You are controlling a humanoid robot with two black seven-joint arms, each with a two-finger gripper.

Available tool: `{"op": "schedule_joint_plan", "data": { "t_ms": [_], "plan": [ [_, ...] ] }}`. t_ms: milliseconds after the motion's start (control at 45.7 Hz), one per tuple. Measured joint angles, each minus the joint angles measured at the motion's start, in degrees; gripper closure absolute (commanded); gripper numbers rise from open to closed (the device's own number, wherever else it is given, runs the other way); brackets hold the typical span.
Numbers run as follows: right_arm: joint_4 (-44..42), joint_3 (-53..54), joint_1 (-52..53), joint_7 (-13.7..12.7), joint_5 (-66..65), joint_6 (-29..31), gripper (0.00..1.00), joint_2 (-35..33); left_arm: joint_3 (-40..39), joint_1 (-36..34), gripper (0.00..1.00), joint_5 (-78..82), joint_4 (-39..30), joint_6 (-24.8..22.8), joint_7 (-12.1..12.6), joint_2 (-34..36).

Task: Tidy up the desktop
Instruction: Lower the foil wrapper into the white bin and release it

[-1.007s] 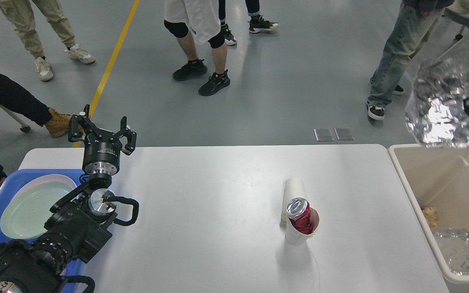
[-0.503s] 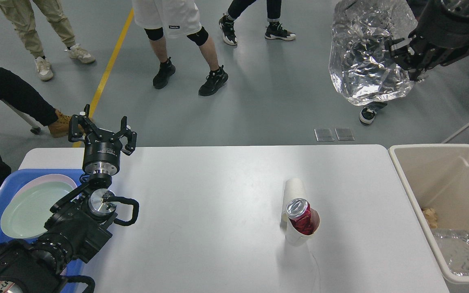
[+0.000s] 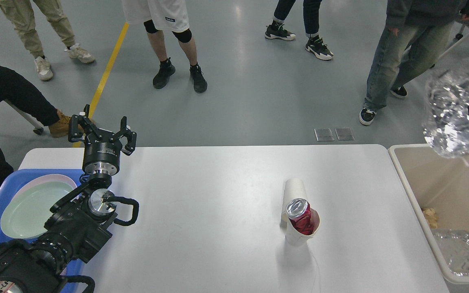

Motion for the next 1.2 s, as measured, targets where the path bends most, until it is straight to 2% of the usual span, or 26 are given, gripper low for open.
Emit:
{"op": "schedule_joint_plan", "data": {
  "t_ms": [263,525,722,1007,1072,1116,1204],
  "plan": [
    [-8.13,1.57,-23.9,0.07,-3.89,-21.52,1.0,-1.5,0.0,0.0,0.04,0.0,0.0,0.0,0.0,-0.01],
    [-15.93,4.71,-43.58,0.07,-5.1,-32.5,1.0,2.38,0.0,0.0,0.04,0.0,0.0,0.0,0.0,-0.01],
    [-21.56,8.39,-52.59,0.09,-5.26,-34.53,1.0,4.96,0.0,0.0,0.04,0.0,0.0,-0.01,0.0,0.0],
    [-22.44,10.51,-55.66,0.1,-5.28,-34.86,1.0,6.86,0.0,0.0,0.04,0.0,0.0,-0.04,0.0,0.0],
    [-22.51,10.65,-55.7,0.13,-5.28,-34.9,0.66,7.01,0.0,0.0,0.04,0.0,0.0,-0.04,0.0,0.0],
    [-22.65,10.68,-55.71,0.16,-5.28,-35.0,0.48,7.14,0.0,0.0,0.04,0.0,0.0,-0.04,0.0,0.0],
    [-22.95,10.76,-55.72,0.18,-5.28,-36.03,0.29,7.47,0.0,0.0,0.04,0.0,0.0,-0.04,0.0,0.0]
  ]
}}
